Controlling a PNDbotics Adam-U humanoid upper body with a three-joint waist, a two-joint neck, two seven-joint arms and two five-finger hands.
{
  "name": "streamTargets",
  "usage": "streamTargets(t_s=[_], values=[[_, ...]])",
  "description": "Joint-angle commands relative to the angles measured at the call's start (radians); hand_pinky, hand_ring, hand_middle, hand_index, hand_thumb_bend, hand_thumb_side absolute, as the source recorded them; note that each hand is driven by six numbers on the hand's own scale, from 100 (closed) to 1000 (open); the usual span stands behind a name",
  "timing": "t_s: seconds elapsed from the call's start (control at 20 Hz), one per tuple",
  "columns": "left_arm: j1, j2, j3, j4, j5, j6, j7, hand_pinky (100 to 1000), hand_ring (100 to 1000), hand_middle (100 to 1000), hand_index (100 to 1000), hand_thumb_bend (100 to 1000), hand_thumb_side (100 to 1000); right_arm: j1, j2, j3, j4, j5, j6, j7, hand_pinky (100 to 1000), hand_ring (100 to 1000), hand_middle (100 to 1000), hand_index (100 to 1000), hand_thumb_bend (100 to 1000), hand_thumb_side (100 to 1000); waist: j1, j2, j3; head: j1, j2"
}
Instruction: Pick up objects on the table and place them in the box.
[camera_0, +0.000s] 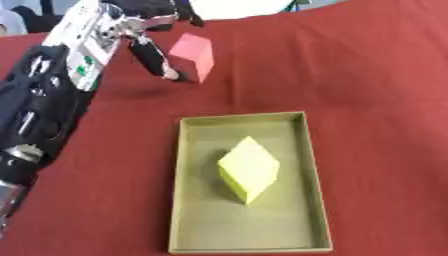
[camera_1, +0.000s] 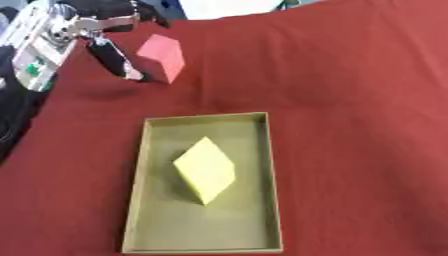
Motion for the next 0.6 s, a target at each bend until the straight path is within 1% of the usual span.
streamTargets(t_s=[0.05, 0.2, 0.4, 0.55, 0.6], values=[[-0.024, 0.014, 0.015, 0.000, -0.014, 0.003, -0.012, 938, 949, 844, 927, 483, 186, -0.012, -0.029, -0.015, -0.019, -0.012, 0.005, -0.004, 757, 791, 620, 855, 100, 947, -0.003, -0.019, -0.003, 0.007, -0.014], [-0.022, 0.011, 0.019, 0.006, -0.015, 0.009, -0.015, 931, 935, 832, 917, 438, 166, -0.010, -0.030, -0.017, -0.017, -0.015, 0.007, -0.004, 756, 791, 618, 854, 100, 951, -0.001, -0.013, -0.009, 0.011, -0.015], [-0.018, 0.008, 0.021, 0.016, -0.009, 0.014, -0.019, 905, 895, 791, 889, 380, 147, -0.004, -0.032, -0.022, -0.016, -0.019, 0.010, -0.005, 756, 791, 617, 849, 100, 957, 0.001, -0.008, -0.016, 0.015, -0.017], [-0.017, 0.007, 0.021, 0.018, -0.005, 0.014, -0.016, 898, 889, 779, 879, 359, 124, 0.000, -0.032, -0.025, -0.015, -0.022, 0.013, -0.006, 755, 790, 616, 847, 100, 960, 0.002, -0.006, -0.018, 0.017, -0.019], [-0.016, 0.008, 0.022, 0.018, -0.007, 0.016, -0.011, 884, 875, 751, 854, 334, 100, 0.002, -0.032, -0.026, -0.014, -0.023, 0.014, -0.006, 755, 790, 615, 846, 100, 964, 0.003, -0.006, -0.019, 0.019, -0.019]])
